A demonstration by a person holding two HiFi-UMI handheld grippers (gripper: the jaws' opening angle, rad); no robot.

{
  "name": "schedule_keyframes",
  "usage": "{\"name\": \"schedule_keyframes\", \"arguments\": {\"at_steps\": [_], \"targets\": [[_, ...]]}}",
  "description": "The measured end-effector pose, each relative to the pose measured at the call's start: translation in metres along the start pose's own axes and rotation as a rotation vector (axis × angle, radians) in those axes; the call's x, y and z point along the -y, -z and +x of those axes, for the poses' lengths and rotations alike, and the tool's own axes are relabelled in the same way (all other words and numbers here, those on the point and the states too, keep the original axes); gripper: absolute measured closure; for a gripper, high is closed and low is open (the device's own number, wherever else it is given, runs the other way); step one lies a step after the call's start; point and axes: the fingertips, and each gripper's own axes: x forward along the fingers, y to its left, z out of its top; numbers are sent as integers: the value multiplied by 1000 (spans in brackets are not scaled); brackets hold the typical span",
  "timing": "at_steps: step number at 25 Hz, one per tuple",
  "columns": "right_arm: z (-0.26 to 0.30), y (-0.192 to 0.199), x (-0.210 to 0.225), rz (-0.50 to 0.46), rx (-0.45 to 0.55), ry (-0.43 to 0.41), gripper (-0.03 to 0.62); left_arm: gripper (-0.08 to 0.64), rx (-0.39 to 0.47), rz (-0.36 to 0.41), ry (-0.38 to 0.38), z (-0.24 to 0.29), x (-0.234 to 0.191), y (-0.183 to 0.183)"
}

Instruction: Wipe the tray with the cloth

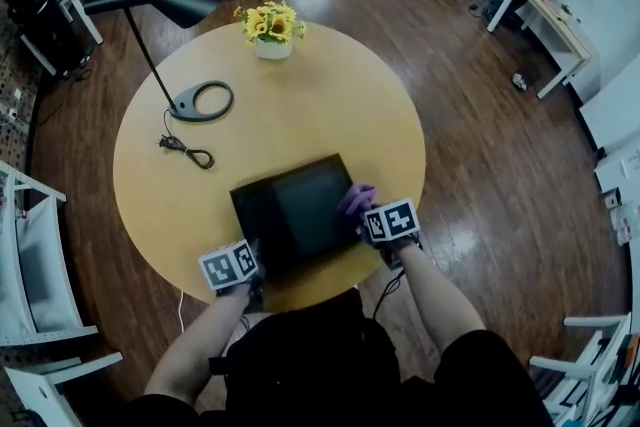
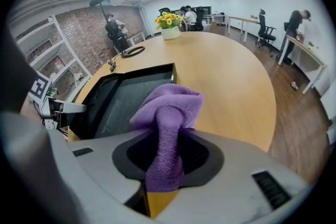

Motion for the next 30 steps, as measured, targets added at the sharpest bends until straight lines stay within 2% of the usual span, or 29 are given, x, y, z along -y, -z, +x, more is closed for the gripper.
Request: {"name": "schedule_keyframes", "arguments": {"at_steps": [5, 13, 18, 23, 25, 27, 30], "targets": [[19, -51, -4, -175, -38, -18, 485, 462, 8, -109, -55, -12, -6, 11], [62, -131, -25, -480, -88, -110, 483, 451, 49, -319, -166, -15, -6, 22], [78, -166, -29, -645, -93, -104, 483, 443, 58, -456, -175, -11, 17, 36], [87, -178, -33, -728, -84, -123, 483, 437, 75, -542, -172, -9, 31, 47], [89, -179, -34, -734, -77, -129, 482, 434, 71, -560, -158, -7, 29, 48], [89, -179, -33, -731, -69, -118, 482, 407, 58, -543, -166, -10, 25, 47], [85, -179, -31, -714, -60, -81, 482, 360, 70, -420, -228, -31, 11, 34]]}}
